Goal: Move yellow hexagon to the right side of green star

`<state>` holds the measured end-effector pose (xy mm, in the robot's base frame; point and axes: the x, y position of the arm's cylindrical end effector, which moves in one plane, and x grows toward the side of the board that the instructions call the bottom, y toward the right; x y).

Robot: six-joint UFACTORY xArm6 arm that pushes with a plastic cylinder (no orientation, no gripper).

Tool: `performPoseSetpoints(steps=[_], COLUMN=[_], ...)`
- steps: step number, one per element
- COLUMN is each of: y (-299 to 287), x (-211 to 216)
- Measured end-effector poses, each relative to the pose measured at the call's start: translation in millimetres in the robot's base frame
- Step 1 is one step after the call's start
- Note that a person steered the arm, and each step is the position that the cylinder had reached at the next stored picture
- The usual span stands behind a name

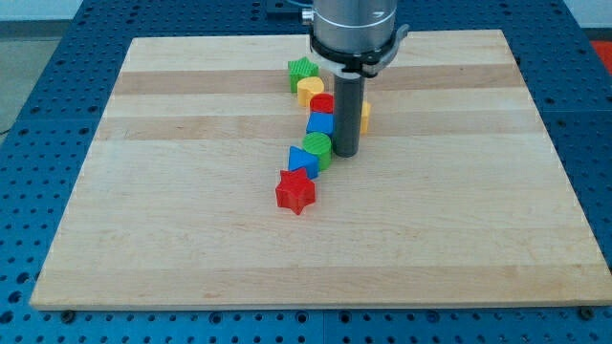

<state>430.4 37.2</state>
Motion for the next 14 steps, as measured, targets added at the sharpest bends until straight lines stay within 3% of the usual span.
performPoseSetpoints(steps=[4, 5, 6, 7, 10, 12, 14], y=[2.7, 2.7, 14.4, 40.8, 49.5, 73.2, 21.8], x=[-113.8, -122.2, -90.0, -84.6, -107.5, -99.2, -177.7])
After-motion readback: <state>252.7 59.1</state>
